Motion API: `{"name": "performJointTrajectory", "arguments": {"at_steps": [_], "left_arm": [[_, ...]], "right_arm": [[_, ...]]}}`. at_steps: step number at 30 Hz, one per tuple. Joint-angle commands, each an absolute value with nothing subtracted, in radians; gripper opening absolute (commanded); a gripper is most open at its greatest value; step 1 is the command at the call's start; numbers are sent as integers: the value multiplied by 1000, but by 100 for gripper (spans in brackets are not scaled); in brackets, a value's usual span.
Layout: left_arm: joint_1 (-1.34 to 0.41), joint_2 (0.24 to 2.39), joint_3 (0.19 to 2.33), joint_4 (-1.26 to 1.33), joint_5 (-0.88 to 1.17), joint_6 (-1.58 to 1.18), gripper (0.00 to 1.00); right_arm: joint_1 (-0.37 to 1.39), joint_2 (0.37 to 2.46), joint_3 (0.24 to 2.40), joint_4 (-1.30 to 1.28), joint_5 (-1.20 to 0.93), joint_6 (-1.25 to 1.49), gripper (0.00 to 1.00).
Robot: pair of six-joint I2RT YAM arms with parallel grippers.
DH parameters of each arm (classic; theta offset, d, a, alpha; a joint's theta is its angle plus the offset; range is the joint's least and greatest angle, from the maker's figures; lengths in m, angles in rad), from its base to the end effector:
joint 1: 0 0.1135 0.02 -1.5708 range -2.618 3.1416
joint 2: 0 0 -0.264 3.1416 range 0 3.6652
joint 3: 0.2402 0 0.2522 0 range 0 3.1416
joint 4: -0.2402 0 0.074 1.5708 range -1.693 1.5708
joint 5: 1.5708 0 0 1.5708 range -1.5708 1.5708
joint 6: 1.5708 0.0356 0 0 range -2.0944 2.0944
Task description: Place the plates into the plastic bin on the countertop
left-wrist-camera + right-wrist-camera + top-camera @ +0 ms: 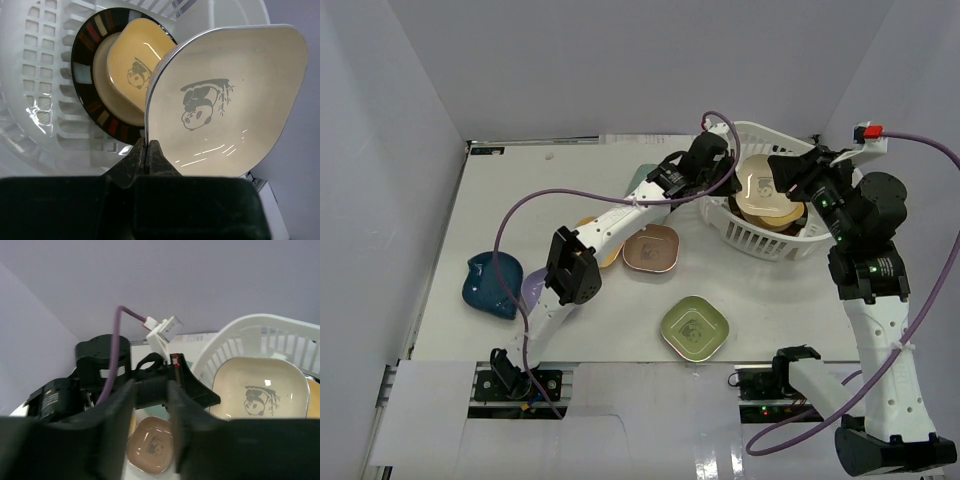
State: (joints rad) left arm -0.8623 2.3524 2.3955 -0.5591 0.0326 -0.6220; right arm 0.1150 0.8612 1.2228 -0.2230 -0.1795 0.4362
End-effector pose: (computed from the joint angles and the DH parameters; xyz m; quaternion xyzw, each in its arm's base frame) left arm 0.3527 -0.4134 0.3173 0.1117 0.8568 -0.3505 0.3614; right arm 0.1621 0.0251 0.4716 0.0378 0.6562 0.2611 0.7070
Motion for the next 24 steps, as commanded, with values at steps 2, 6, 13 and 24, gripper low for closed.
{"name": "performJointTrajectory", "arguments": {"at_steps": [2, 6, 13, 24], "left_arm": [[-897, 2349, 2474, -462, 15, -637, 0], [-900, 2261, 2344, -446, -63, -594, 0], [-900, 2086, 2180, -451, -121, -497, 0], [-900, 1991, 2077, -416, -38, -482, 0]], "right_arm": [[115, 882, 1167, -275, 39, 307, 62], [101, 905, 1126, -284, 152, 255, 80], [64, 980, 1095, -296, 186, 219, 77], [32, 1057, 1026, -285, 134, 207, 62]]}}
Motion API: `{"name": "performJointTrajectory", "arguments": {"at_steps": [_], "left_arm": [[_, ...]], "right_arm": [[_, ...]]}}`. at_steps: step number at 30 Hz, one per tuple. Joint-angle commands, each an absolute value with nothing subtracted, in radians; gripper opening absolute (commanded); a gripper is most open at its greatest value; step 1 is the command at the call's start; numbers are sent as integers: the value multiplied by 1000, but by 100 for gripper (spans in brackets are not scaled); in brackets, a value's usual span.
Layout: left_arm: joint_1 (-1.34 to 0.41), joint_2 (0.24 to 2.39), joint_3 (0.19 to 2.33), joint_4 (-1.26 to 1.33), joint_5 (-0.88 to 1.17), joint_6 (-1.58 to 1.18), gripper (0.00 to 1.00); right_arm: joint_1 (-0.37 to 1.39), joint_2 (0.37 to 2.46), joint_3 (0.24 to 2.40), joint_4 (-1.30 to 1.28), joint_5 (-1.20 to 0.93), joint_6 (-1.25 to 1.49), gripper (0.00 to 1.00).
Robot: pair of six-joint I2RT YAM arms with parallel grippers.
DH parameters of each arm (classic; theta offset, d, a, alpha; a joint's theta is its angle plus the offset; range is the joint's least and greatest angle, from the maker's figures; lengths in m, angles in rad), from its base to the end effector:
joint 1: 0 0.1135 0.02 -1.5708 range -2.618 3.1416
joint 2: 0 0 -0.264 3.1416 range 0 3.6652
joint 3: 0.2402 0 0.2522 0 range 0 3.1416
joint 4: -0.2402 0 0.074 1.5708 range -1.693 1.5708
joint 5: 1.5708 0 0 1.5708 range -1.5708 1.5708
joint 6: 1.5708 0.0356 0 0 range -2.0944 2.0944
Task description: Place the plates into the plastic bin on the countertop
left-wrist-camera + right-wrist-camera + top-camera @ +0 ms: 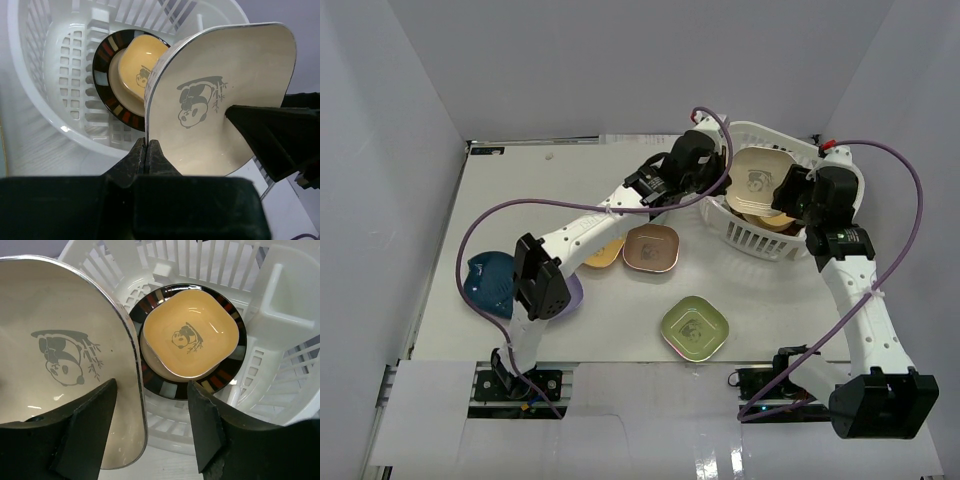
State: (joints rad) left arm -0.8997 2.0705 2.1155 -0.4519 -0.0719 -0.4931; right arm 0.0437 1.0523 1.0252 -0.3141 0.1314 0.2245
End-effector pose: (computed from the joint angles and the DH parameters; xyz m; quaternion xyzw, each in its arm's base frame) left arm 0.3061 -0.3814 0.3728 0.1492 0.8216 -0.3293 0.4407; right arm 0.2386 0.0058 0.3596 0.1113 0.8084 0.0238 0.5776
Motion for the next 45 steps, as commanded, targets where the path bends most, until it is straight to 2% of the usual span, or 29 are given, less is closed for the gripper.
{"name": "performJointTrajectory", "arguments": {"at_steps": [1, 2, 3, 4, 5, 7, 9, 12, 17, 21, 26, 31, 34, 35, 38, 40, 43, 45], "left_arm": [[-900, 1985, 2072, -414, -29, -476, 0], [-899, 1982, 2068, -414, -22, -469, 0], [-899, 1976, 2063, -419, -12, -463, 0], [-899, 1968, 2042, -422, -6, -456, 2], [-899, 1957, 2024, -431, -6, -450, 14], [-899, 1901, 1923, -445, -35, -436, 35], [-899, 1827, 1806, -443, -104, -436, 65], [-900, 1596, 1539, -423, -153, -477, 68], [-916, 1410, 1118, -403, -97, -575, 68], [-968, 1405, 936, -345, 1, -653, 74], [-988, 1462, 884, -246, 112, -658, 80], [-988, 1547, 928, -221, 156, -617, 81], [-989, 1595, 942, -203, 192, -604, 79], [-989, 1603, 943, -202, 192, -603, 76], [-989, 1620, 940, -202, 181, -589, 67], [-991, 1623, 931, -206, 164, -584, 61], [-991, 1631, 931, -219, 152, -575, 54], [-991, 1641, 927, -225, 152, -574, 49]], "right_arm": [[31, 1058, 1025, -279, 121, 216, 56], [29, 1061, 1022, -270, 101, 221, 47], [29, 1062, 1017, -252, 97, 225, 25], [29, 1062, 1017, -246, 95, 230, 19], [26, 1062, 1022, -241, 98, 235, 9], [18, 1072, 1046, -235, 97, 235, 8], [12, 1116, 1071, -235, 98, 230, 8], [-20, 1199, 1100, -232, 98, 235, 8], [-70, 1275, 1069, -181, 113, 279, 8], [-113, 1328, 1063, -153, 126, 336, 8], [-169, 1403, 1083, -146, 91, 409, 8], [-176, 1466, 1094, -144, 104, 436, 14], [-178, 1514, 1109, -146, 77, 445, 37], [-176, 1520, 1115, -146, 60, 442, 56], [-176, 1500, 1123, -149, 9, 430, 73], [-173, 1435, 1102, -120, -32, 426, 80], [-151, 1323, 1082, -104, -61, 416, 81], [-112, 1258, 1034, -92, -67, 402, 77]]}}
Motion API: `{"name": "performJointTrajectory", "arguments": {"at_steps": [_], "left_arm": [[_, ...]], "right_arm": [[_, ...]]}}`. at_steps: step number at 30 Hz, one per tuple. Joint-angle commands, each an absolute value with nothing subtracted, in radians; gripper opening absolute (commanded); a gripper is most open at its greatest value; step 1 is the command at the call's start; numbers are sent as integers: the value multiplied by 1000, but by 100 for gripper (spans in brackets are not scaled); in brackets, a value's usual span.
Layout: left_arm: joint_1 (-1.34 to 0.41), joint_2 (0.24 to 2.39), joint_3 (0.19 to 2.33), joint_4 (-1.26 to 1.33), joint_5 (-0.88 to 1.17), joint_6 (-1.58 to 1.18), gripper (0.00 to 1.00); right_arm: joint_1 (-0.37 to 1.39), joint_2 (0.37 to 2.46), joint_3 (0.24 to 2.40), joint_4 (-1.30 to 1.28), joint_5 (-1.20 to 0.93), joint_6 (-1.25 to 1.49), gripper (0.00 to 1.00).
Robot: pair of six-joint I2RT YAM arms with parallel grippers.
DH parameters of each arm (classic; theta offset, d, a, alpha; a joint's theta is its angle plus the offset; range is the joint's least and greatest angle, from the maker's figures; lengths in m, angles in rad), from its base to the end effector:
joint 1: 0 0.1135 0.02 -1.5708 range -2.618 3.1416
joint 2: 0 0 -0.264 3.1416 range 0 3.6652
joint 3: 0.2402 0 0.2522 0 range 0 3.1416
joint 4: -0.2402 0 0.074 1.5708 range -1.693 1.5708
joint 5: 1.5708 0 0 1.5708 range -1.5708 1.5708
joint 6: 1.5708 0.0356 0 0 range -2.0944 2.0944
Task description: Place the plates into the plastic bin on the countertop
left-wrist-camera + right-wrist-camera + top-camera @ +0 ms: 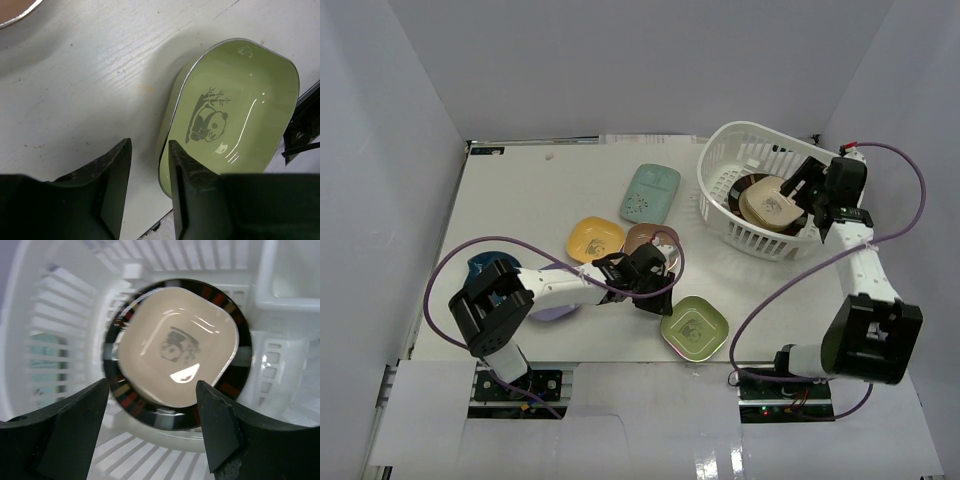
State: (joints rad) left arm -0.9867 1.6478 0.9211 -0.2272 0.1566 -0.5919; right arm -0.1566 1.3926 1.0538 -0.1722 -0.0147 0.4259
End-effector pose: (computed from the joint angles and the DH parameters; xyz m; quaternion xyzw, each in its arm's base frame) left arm 0.1754 -0.2753 0.1698 0.2096 0.9268 -0.2673 0.1603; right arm 0.3159 -0.0494 0.2949 0.2442 0.8276 0.0741 0.5000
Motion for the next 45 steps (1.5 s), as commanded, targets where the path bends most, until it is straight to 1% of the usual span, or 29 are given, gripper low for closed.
{"name": "performJointTrajectory", "arguments": {"at_steps": [1, 2, 3, 4, 5, 6, 7, 11, 13, 15, 16, 18, 19, 25, 30, 32, 36, 37, 38, 39, 40, 44, 45], "left_arm": [[-991, 1643, 923, -224, 153, -572, 44], [-992, 1649, 920, -224, 155, -571, 43], [-994, 1652, 919, -225, 155, -572, 42], [-996, 1655, 917, -224, 147, -572, 33], [-997, 1654, 913, -225, 141, -574, 28], [-1000, 1652, 905, -224, 135, -574, 23], [-1000, 1651, 899, -225, 135, -575, 20], [-1000, 1632, 867, -221, 137, -587, 0], [-1003, 1593, 829, -221, 124, -601, 0], [-1002, 1548, 795, -227, 97, -612, 0], [-1003, 1493, 764, -241, 86, -618, 0], [-1002, 1435, 739, -267, 65, -634, 0], [-1002, 1374, 718, -294, 60, -638, 0], [-1002, 1207, 681, -406, 43, -669, 0], [-1003, 1141, 678, -462, 41, -683, 0], [-1005, 1132, 686, -491, 35, -684, 0], [-1005, 1101, 699, -538, 15, -680, 0], [-1003, 1094, 707, -558, 15, -678, 0], [-1003, 1089, 710, -567, 6, -678, 0], [-1003, 1086, 713, -574, -24, -678, 0], [-1005, 1077, 718, -583, -29, -678, 0], [-1005, 1069, 739, -597, -48, -675, 0], [-1003, 1068, 742, -595, -55, -673, 0]], "right_arm": [[-54, 1197, 1016, -89, -55, 382, 76], [-20, 1169, 982, -92, -48, 371, 74], [64, 1143, 964, -97, -38, 355, 73], [105, 1091, 944, -101, -19, 351, 72], [142, 1068, 925, -103, -12, 351, 71], [185, 1043, 879, -101, -6, 354, 69], [271, 1004, 858, -100, 35, 357, 68], [452, 943, 769, -104, 107, 420, 66], [567, 928, 709, -78, 184, 458, 65], [639, 937, 672, -49, 242, 523, 65], [703, 963, 643, -20, 297, 540, 64], [747, 1006, 634, 0, 328, 577, 64], [771, 1059, 635, 38, 354, 587, 64], [779, 1257, 653, 138, 397, 672, 63], [772, 1405, 701, 166, 459, 741, 58], [761, 1471, 719, 167, 453, 764, 54], [758, 1532, 739, 206, 446, 779, 41], [756, 1546, 744, 207, 448, 781, 34], [756, 1548, 744, 207, 451, 781, 31], [756, 1546, 739, 207, 454, 787, 26], [756, 1528, 721, 206, 457, 790, 17], [758, 1413, 648, 169, 474, 788, 9], [759, 1349, 632, 157, 477, 784, 8]]}}
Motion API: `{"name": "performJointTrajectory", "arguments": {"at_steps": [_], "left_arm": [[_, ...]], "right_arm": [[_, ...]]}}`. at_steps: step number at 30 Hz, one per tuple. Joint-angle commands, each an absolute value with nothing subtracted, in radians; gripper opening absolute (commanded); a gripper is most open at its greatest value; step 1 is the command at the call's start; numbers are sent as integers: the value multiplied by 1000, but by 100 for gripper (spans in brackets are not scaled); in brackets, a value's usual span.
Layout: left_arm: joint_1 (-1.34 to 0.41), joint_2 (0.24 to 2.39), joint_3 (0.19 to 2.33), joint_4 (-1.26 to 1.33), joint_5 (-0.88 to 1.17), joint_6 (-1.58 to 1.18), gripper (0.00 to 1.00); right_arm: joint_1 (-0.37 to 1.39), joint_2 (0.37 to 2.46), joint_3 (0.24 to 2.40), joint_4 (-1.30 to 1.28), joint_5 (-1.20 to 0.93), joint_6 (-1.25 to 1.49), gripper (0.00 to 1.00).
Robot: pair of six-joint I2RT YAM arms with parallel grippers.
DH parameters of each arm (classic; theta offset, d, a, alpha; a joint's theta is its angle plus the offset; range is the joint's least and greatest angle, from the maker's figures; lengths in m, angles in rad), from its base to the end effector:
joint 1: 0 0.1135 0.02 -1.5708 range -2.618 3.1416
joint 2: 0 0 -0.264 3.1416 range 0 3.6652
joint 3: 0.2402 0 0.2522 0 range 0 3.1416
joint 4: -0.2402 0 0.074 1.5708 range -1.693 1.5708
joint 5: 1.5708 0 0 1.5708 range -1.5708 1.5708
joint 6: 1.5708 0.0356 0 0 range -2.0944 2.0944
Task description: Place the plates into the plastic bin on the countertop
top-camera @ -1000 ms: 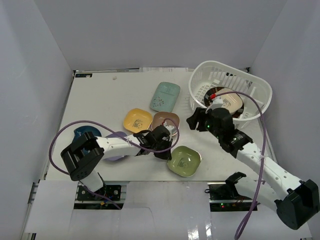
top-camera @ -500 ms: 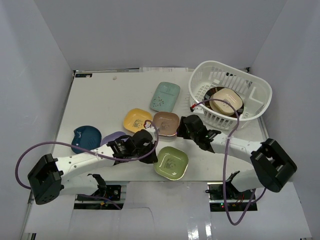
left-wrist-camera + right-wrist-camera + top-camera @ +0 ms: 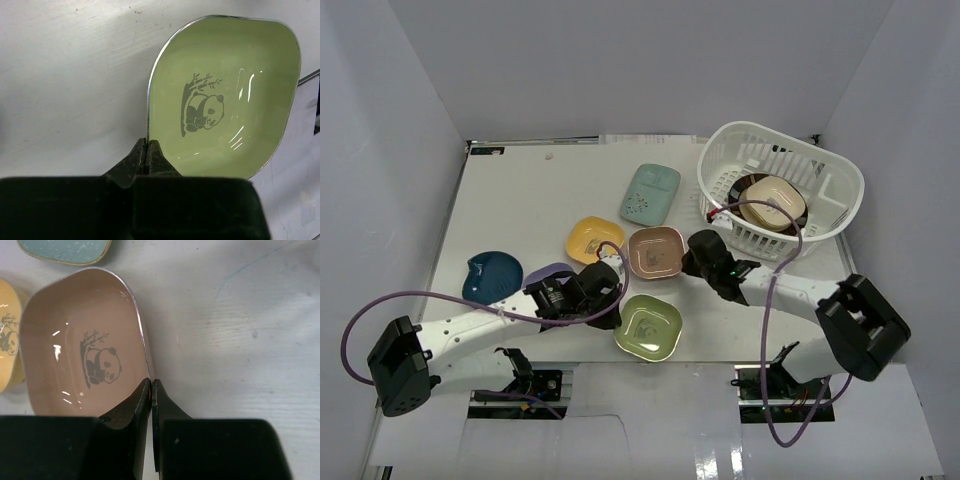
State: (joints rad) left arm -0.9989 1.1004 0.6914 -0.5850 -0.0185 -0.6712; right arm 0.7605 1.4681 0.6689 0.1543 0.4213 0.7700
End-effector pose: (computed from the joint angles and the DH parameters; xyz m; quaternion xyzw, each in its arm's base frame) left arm 0.1135 -0.1752 0.2146 0.1538 0.9462 -0.2049 0.1974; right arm 0.2215 0.1906 0.1783 0.0975 0.8745 0.1676 0.4446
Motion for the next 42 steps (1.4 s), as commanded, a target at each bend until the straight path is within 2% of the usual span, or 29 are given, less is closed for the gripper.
{"name": "performJointTrajectory", "arguments": {"at_steps": [1, 6, 9, 10, 13, 14, 19, 22, 26, 28, 29, 31, 32, 35, 40, 42], "left_arm": [[-1003, 1069, 756, -597, -60, -672, 0], [-1003, 1075, 795, -588, -106, -673, 0], [-1005, 1074, 819, -566, -101, -680, 0], [-1003, 1075, 836, -561, -98, -681, 0], [-1005, 1084, 876, -546, -95, -670, 0], [-1005, 1089, 891, -546, -98, -664, 0], [-1003, 1160, 1031, -546, -126, -601, 0], [-1003, 1225, 1113, -546, -141, -562, 0], [-1003, 1301, 1189, -546, -182, -519, 0], [-1005, 1343, 1230, -545, -199, -506, 0], [-1003, 1359, 1245, -542, -209, -491, 0], [-1002, 1387, 1293, -538, -216, -477, 0], [-1000, 1416, 1310, -535, -221, -468, 0], [-989, 1480, 1387, -535, -224, -451, 0], [-953, 1577, 1515, -537, -203, -430, 0], [-934, 1618, 1578, -537, -195, -422, 0]], "right_arm": [[761, 1309, 618, 137, 474, 773, 8], [765, 1035, 633, 55, 498, 683, 8], [740, 953, 747, -1, 581, 536, 8], [673, 948, 803, -44, 587, 511, 8], [467, 956, 851, -52, 422, 488, 8], [330, 960, 860, -48, 382, 486, 8], [-2, 1101, 928, -48, 263, 466, 8], [-109, 1215, 936, -46, 178, 502, 8], [-137, 1330, 943, -31, 141, 512, 9], [-140, 1364, 956, -26, 146, 514, 15], [-143, 1385, 960, -29, 140, 515, 31], [-146, 1376, 959, -32, 121, 511, 51], [-144, 1343, 954, -28, 74, 506, 64], [-141, 1215, 927, -28, -47, 496, 75], [-109, 880, 804, 31, -260, 511, 77], [-88, 815, 755, 32, -333, 517, 82]]}}
